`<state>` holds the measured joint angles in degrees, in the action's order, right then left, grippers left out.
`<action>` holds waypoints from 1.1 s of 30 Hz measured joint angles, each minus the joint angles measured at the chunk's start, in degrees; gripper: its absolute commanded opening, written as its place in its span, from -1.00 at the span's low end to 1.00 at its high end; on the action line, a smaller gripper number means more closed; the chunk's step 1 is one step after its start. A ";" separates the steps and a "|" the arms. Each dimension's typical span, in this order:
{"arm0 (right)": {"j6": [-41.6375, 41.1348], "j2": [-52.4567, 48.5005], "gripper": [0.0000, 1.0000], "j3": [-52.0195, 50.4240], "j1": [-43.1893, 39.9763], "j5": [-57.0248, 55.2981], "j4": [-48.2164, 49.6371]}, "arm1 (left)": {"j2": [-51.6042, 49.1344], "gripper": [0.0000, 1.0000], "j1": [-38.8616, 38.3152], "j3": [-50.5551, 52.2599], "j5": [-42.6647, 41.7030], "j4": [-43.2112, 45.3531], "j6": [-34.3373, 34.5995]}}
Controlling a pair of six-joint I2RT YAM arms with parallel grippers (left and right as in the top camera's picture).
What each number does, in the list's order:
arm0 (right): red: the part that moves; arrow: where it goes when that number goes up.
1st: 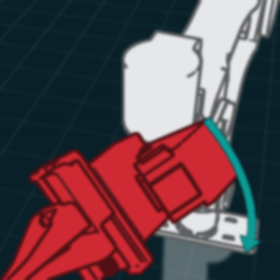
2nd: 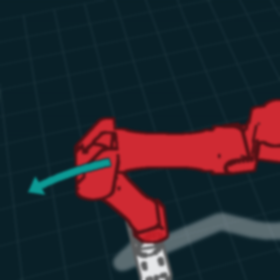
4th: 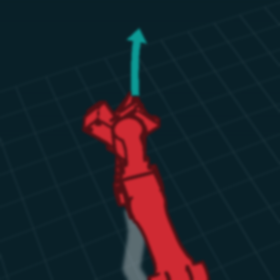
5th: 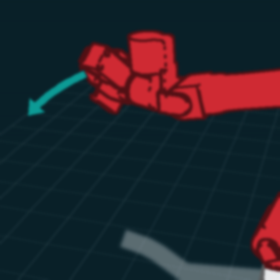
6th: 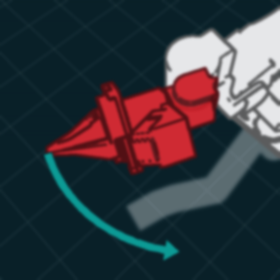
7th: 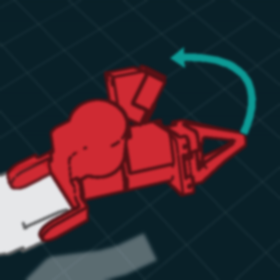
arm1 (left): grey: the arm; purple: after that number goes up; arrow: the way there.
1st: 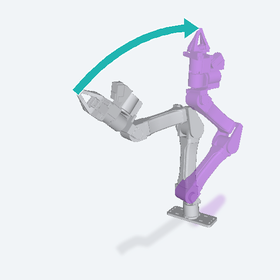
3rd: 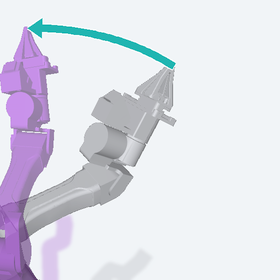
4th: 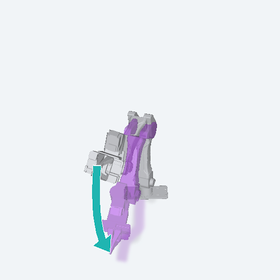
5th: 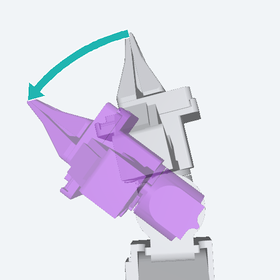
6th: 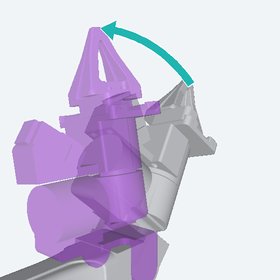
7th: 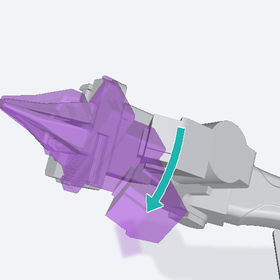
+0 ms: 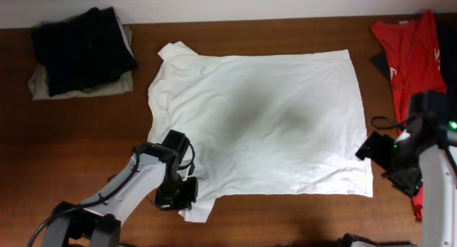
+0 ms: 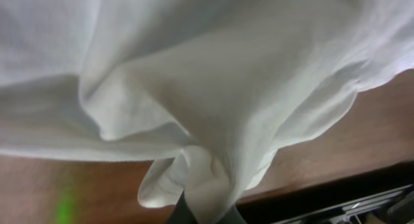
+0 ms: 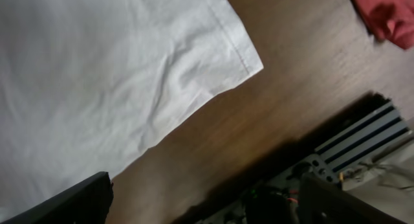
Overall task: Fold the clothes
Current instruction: 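Move both grippers to the T-shirt's bottom corners and grasp them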
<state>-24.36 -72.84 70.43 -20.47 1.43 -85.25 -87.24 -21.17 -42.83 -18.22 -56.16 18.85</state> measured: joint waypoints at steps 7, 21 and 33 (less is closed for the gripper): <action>-1.16 2.45 0.90 -11.04 -6.99 3.06 1.07 | 1.40 0.92 0.00 -3.98 5.01 -4.92 0.26; -8.44 2.40 0.97 -21.92 -6.99 6.69 12.96 | 1.53 0.50 10.64 -4.02 12.46 -4.83 5.88; -8.41 2.40 0.98 -24.57 -6.99 6.91 16.24 | 1.53 0.36 11.72 -2.27 11.13 -2.12 9.46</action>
<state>-32.77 -70.43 45.87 -27.46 8.34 -69.01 -85.71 -9.45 -45.10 -7.09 -58.28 28.32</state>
